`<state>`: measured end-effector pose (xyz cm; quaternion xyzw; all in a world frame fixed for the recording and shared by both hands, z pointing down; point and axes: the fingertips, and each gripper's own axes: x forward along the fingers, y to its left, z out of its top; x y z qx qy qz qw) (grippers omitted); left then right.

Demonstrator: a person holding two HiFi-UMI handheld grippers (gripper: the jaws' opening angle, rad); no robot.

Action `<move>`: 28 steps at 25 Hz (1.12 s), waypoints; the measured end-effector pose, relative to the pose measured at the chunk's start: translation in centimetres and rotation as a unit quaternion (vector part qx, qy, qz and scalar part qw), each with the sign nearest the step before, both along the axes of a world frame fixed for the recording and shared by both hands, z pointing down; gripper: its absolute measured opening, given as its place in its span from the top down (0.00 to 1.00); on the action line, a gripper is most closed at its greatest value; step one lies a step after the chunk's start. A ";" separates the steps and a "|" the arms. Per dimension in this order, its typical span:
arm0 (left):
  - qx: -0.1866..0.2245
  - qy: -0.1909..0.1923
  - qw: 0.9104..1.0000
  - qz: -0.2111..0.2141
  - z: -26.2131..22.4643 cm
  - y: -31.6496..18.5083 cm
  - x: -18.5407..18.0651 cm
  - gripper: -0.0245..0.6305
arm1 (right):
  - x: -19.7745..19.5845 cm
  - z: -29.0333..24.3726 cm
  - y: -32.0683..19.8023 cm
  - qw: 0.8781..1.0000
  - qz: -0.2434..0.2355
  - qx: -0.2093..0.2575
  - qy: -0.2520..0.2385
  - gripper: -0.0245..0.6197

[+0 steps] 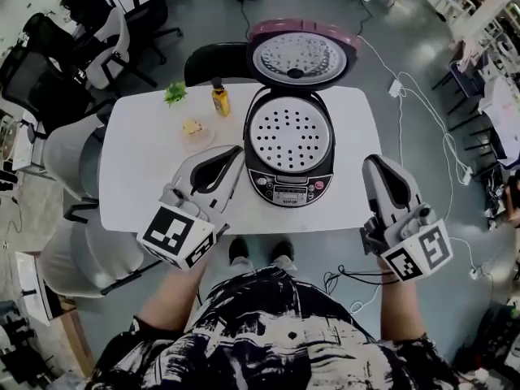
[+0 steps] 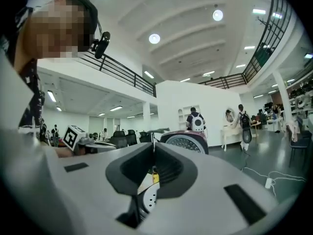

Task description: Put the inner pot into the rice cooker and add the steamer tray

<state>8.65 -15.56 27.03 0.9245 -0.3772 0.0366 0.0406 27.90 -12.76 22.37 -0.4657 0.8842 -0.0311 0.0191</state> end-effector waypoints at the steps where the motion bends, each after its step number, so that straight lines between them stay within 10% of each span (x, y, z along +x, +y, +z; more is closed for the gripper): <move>1: 0.002 -0.003 1.000 -0.001 -0.2 0.0 0.3 0.96 | 0.6 0.0 0.6 1.000 0.009 0.007 0.002 0.95; 28: 0.000 -0.014 0.999 -0.039 0.0 1.6 1.2 0.96 | 0.3 1.9 -0.4 0.999 -0.013 0.040 0.025 0.96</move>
